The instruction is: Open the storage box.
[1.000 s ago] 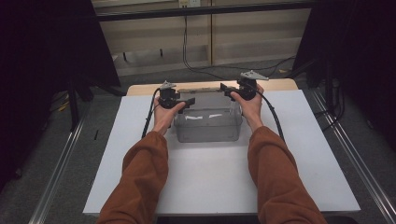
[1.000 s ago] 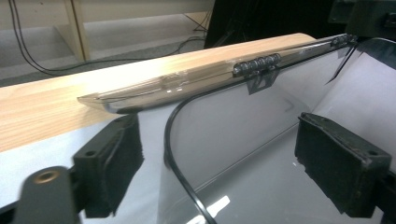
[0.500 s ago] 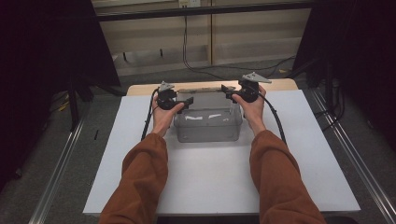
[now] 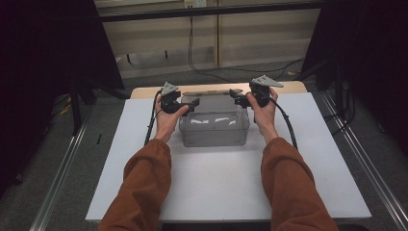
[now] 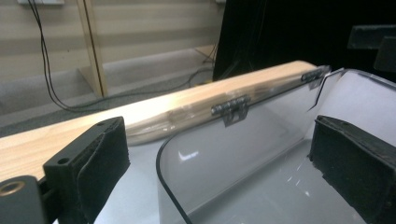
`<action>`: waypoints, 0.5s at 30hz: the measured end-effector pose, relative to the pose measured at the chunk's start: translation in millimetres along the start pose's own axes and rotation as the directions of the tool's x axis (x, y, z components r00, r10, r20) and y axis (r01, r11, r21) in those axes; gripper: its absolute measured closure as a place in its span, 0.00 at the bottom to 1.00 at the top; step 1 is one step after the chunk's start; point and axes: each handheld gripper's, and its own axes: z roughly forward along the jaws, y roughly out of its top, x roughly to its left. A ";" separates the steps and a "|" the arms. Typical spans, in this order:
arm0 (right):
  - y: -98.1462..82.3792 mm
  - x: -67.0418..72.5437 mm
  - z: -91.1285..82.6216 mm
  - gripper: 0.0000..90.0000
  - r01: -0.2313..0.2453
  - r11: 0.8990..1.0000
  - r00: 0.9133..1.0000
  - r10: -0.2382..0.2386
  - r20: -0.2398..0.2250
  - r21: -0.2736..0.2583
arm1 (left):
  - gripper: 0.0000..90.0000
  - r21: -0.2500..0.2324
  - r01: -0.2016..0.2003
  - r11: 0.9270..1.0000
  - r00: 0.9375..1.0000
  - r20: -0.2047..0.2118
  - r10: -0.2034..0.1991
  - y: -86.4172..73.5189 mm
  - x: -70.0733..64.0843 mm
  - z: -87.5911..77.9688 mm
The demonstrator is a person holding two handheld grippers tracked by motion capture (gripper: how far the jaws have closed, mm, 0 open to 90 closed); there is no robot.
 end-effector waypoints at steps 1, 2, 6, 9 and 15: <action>0.4 0.3 -1.9 0.04 0.003 1.000 1.000 -0.003 0.002 -0.002 | 0.04 -0.007 -0.006 1.000 1.000 0.001 0.006 0.1 -0.8 -0.7; 0.8 0.4 -4.0 0.04 0.012 1.000 1.000 -0.012 0.003 -0.004 | 0.04 -0.002 -0.025 1.000 1.000 0.003 0.025 0.5 -1.3 -2.1; 2.3 0.3 -10.6 0.04 0.028 1.000 1.000 -0.028 0.013 -0.009 | 0.04 -0.021 -0.024 0.999 1.000 0.014 0.024 2.8 -3.3 -9.1; 3.7 -0.6 -15.1 0.04 0.041 0.999 0.999 -0.041 0.024 -0.008 | 0.04 -0.036 -0.040 0.999 0.999 0.002 0.040 2.8 -5.2 -14.2; 4.0 2.3 -27.4 0.04 0.062 0.997 0.998 -0.061 0.026 -0.037 | 0.04 -0.070 -0.062 0.996 0.998 0.025 0.064 0.3 -8.8 -25.6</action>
